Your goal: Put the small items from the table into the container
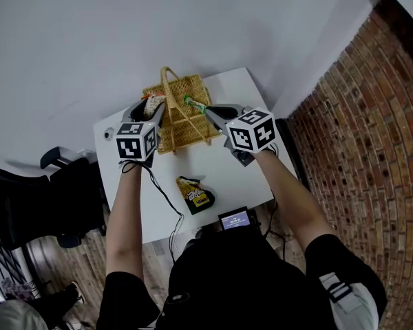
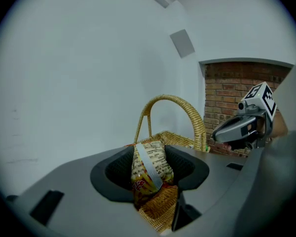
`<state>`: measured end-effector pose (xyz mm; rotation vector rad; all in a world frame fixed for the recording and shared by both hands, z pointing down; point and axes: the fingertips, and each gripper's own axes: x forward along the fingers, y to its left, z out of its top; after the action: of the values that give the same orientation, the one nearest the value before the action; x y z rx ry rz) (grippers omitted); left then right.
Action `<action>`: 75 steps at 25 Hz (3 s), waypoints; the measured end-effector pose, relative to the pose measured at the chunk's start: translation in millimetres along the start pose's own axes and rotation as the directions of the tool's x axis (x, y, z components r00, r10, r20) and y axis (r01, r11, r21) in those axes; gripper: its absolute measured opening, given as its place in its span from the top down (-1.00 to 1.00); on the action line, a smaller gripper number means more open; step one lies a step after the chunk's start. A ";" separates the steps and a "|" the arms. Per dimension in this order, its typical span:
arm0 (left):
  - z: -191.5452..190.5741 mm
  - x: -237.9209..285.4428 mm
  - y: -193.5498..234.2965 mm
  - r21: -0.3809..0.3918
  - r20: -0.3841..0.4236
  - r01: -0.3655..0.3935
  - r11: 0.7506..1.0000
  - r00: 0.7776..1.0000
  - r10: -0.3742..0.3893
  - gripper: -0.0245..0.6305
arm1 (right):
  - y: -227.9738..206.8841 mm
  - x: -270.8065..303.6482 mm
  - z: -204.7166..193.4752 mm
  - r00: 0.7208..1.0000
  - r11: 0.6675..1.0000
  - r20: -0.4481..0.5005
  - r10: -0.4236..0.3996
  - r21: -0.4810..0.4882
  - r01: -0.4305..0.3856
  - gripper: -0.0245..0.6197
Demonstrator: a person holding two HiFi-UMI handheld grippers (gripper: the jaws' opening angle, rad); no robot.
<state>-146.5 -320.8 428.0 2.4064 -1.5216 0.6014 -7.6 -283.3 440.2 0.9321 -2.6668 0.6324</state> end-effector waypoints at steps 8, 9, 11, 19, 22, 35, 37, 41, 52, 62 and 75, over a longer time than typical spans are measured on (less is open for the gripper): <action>-9.6 8.0 -5.6 0.041 -0.052 0.012 0.999 0.999 -0.010 0.31 | -2.7 1.6 -2.8 1.000 1.000 -0.001 -0.001 0.010 0.001 0.89; -10.5 9.0 -7.1 0.054 -0.060 0.015 0.998 0.998 -0.012 0.31 | -2.9 1.4 -2.9 1.000 1.000 -0.001 -0.001 0.011 0.001 0.89; -12.6 10.7 -10.1 0.083 -0.074 0.020 0.996 0.997 -0.014 0.31 | -2.9 1.2 -3.1 1.000 1.000 0.000 -0.002 0.011 0.002 0.89; -15.5 18.0 -9.7 0.087 -0.093 0.031 0.996 0.995 -0.023 0.31 | -4.6 0.0 -4.5 1.000 1.000 0.003 -0.005 0.019 0.005 0.89; -15.8 20.8 -9.1 0.086 -0.098 0.034 0.996 0.995 -0.025 0.31 | -5.0 -1.5 -4.5 1.000 1.000 0.004 -0.008 0.019 0.008 0.89; -21.8 34.3 -8.0 0.098 -0.168 0.078 0.992 0.984 -0.061 0.31 | -7.3 -3.8 -3.5 1.000 1.000 0.007 -0.019 0.020 0.019 0.89; -25.2 39.7 -6.7 0.099 -0.159 0.091 0.991 0.984 -0.075 0.30 | -7.1 -3.7 -3.7 1.000 1.000 0.007 -0.019 0.020 0.019 0.89; -26.0 39.3 -8.1 0.090 -0.174 0.098 0.991 0.981 -0.081 0.29 | -6.1 -3.5 -4.1 1.000 1.000 0.006 -0.017 0.019 0.017 0.89; -27.6 37.7 -10.3 0.100 -0.228 0.132 0.986 0.968 -0.106 0.25 | -8.0 -10.2 0.8 1.000 1.000 0.015 -0.027 0.017 0.027 0.89; -27.5 36.5 -6.7 0.078 -0.201 0.146 0.986 0.971 -0.128 -0.02 | -9.9 -13.8 1.7 0.999 0.999 0.020 -0.032 0.019 0.032 0.89; -17.4 24.9 -2.2 0.062 -0.128 0.119 0.991 0.986 -0.110 -0.06 | -3.9 -15.0 3.4 0.999 0.999 0.022 -0.032 0.012 0.032 0.89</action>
<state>-138.9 -332.9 454.9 2.4371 -1.3234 0.7755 6.1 -279.7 432.9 0.9888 -2.6647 0.6347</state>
